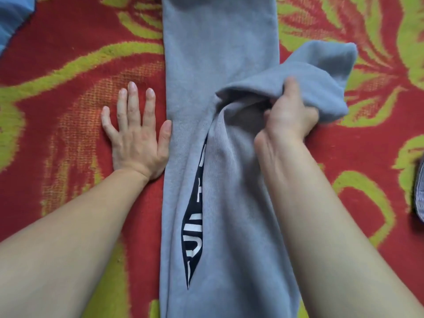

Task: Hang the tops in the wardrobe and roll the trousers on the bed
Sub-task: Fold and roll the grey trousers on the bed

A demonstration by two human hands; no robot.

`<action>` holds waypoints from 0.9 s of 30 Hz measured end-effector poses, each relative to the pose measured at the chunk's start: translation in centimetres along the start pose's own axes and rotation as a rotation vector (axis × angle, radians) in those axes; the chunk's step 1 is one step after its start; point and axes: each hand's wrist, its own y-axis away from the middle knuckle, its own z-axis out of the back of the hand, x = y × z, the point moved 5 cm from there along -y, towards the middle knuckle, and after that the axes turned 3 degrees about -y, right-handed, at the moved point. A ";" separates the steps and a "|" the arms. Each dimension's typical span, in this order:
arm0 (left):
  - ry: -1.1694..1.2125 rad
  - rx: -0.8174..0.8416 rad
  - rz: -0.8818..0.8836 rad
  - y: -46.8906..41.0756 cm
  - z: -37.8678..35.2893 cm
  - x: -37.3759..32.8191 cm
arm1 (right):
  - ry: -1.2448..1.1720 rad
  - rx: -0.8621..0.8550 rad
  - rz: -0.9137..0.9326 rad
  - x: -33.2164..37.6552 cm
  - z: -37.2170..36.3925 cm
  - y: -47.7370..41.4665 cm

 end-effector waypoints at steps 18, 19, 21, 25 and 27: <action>-0.010 -0.001 -0.017 0.0 -0.1 0.0 | 1.279 0.918 1.040 -2.1 -10.8 6.4; -0.009 -0.002 -0.015 0.0 -0.1 0.0 | 1.337 0.913 1.042 -2.5 -10.7 6.6; -0.003 -0.006 -0.016 0.0 -0.2 0.1 | 1.377 0.850 1.081 -2.5 -10.6 6.7; 0.004 -0.018 -0.016 0.1 -0.1 0.0 | 1.461 0.839 0.990 -2.2 -11.0 6.4; 0.016 -0.016 -0.013 0.0 -0.1 0.0 | 1.469 0.887 0.909 -2.0 -11.5 6.2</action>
